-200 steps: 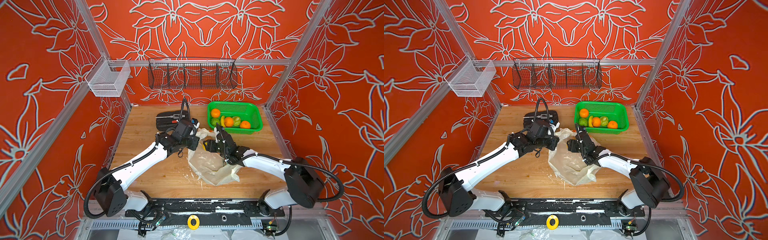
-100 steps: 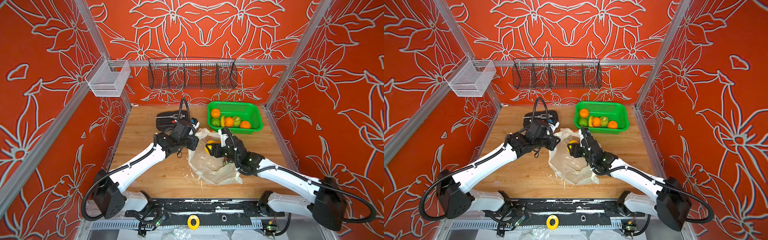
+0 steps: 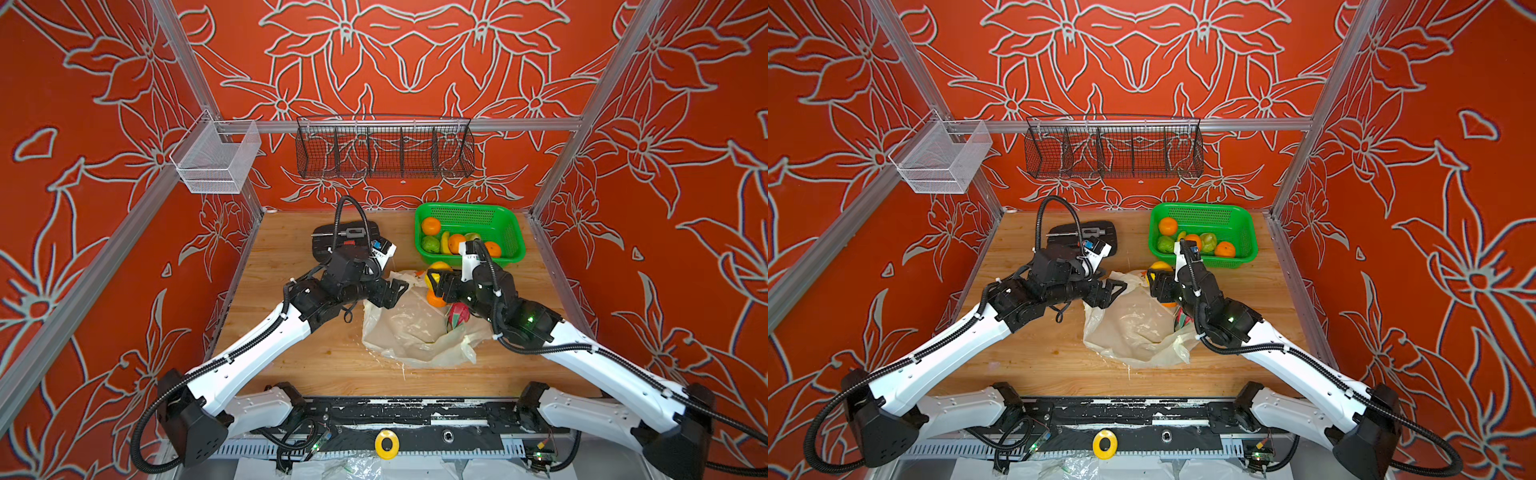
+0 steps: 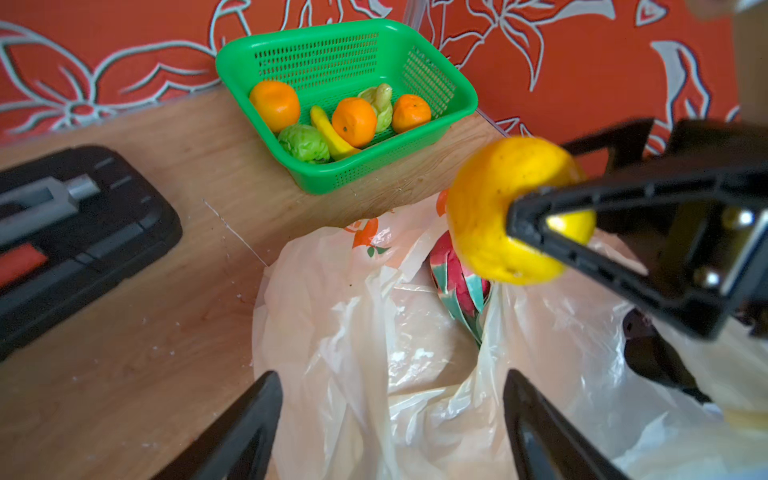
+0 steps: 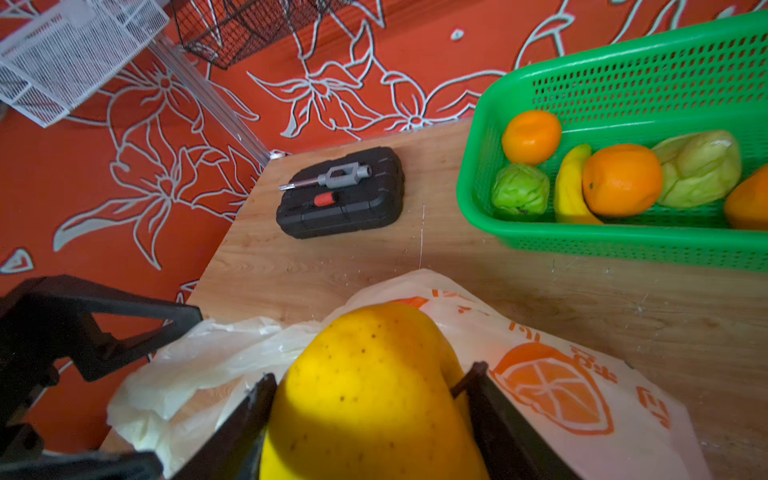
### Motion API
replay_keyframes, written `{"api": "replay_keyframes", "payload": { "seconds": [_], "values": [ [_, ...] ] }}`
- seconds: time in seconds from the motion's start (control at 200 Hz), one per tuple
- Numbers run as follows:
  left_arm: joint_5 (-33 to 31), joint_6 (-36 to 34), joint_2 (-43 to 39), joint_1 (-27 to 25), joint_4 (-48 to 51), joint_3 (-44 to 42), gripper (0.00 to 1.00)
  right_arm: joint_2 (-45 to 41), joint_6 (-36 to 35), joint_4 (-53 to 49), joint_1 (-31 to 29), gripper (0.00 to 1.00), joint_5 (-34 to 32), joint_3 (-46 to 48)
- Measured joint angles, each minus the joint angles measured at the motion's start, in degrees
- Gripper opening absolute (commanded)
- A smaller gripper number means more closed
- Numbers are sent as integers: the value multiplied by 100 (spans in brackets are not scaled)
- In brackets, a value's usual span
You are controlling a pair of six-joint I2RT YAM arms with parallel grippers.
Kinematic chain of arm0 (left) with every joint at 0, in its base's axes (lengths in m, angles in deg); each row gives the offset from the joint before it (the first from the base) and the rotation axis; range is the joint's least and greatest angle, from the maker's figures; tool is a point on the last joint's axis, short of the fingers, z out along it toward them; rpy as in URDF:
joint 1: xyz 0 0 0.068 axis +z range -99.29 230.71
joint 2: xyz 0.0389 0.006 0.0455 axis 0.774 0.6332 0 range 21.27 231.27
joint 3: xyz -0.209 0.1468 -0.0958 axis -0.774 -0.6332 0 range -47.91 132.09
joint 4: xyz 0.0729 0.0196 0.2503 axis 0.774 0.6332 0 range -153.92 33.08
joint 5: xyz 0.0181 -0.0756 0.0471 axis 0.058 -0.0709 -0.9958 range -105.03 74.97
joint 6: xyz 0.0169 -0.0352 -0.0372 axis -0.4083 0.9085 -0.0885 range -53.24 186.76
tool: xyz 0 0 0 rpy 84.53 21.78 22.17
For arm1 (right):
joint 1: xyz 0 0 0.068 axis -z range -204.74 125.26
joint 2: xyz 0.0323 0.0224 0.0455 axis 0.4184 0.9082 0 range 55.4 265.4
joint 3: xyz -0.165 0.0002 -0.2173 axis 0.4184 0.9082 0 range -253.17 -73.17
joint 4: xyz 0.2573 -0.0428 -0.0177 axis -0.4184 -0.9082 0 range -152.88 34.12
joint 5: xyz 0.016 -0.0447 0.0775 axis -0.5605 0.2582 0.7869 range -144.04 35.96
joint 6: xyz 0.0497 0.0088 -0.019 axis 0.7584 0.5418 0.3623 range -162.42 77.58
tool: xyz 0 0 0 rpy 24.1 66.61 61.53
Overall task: Untie the knot of the plastic bag and take out the fruit
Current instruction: 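Carry the yellow fruit with the right gripper over the green basket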
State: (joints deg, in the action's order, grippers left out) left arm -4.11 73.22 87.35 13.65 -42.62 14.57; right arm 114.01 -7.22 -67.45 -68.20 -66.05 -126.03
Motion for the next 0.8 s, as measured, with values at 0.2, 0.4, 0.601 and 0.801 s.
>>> {"api": "replay_keyframes", "payload": {
  "seconds": [0.2, 0.4, 0.601, 0.801],
  "values": [
    [179, 42, -188, 0, -299, -42, 97, 223, -7, -297, 476, 57, -212, -612],
    [339, -48, 83, 0, -271, 479, 97, 745, -26, -415, 1300, 57, -48, -1123],
    [350, -435, 332, 0, -205, 994, 97, 1399, -68, -426, 2199, 57, 356, -1449],
    [476, -741, 516, 15, -219, 1054, 97, 2146, -442, -535, 2981, 57, 590, -1882]
  ]
}}
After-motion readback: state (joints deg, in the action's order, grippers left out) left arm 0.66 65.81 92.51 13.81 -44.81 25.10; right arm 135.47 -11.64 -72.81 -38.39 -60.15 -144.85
